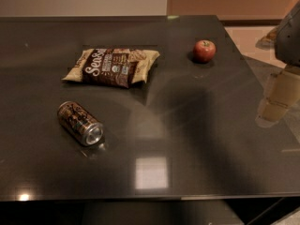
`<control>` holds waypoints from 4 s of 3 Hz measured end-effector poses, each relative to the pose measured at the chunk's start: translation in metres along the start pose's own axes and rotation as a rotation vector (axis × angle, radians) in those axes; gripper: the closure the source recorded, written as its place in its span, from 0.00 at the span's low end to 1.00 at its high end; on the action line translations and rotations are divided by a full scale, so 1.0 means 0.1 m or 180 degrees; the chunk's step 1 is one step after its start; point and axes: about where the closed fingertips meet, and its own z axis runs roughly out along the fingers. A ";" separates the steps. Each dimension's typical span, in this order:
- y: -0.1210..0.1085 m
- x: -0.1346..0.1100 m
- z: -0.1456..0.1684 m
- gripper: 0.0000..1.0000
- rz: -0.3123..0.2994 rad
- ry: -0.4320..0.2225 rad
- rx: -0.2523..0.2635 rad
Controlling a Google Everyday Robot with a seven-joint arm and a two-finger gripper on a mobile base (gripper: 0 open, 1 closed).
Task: Place orange can upright
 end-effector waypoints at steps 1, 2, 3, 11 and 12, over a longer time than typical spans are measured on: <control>0.01 -0.36 0.03 0.00 -0.0047 -0.0088 -0.0026; 0.04 -0.82 0.09 0.00 -0.0105 -0.0201 -0.0149; 0.09 -1.27 0.23 0.00 -0.0098 -0.0273 -0.0320; 1.28 -3.60 1.67 0.00 0.0519 0.0412 -0.0893; 1.26 -3.60 1.76 0.16 0.0652 0.0426 -0.0834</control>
Offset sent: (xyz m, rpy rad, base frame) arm 0.0254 0.1338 0.0092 0.0998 0.0765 0.0955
